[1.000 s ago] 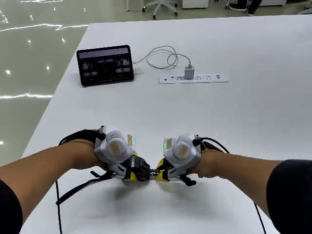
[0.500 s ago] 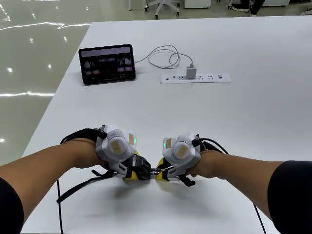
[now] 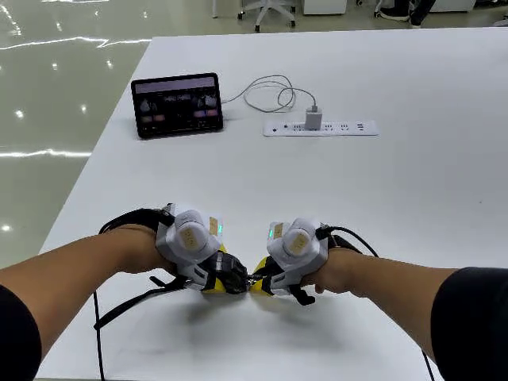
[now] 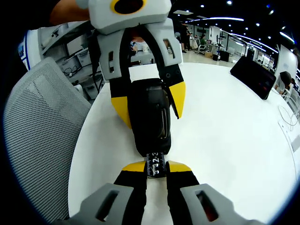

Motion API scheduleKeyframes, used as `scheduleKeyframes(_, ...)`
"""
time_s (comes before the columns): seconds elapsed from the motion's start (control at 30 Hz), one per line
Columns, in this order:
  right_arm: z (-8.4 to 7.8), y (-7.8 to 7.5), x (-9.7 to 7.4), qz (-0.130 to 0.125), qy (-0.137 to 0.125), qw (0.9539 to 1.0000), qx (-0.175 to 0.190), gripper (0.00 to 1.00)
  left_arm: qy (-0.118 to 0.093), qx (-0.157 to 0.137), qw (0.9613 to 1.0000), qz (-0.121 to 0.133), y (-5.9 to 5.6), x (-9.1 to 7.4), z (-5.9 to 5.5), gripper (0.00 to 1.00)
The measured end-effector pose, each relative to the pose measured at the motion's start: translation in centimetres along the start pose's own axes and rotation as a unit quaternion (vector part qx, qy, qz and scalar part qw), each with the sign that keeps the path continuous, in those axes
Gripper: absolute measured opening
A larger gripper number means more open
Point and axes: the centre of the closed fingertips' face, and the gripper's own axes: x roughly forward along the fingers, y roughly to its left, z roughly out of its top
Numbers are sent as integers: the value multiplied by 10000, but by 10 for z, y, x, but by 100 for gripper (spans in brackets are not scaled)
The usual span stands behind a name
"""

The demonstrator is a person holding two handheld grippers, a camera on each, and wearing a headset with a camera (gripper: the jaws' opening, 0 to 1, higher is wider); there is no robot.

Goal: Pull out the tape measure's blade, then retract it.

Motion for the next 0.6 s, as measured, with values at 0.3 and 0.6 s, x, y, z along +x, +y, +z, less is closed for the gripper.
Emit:
scheduleKeyframes(0.3, -5, -1, -4, 4, 6, 10000, -48, 11, 0, 4, 10000, 11, 0, 0, 0, 33)
scheduleKeyframes(0.6, -11, -1, -10, -21, 74, 10000, -62, 11, -12, -14, 10000, 17, 0, -1, 0, 33)
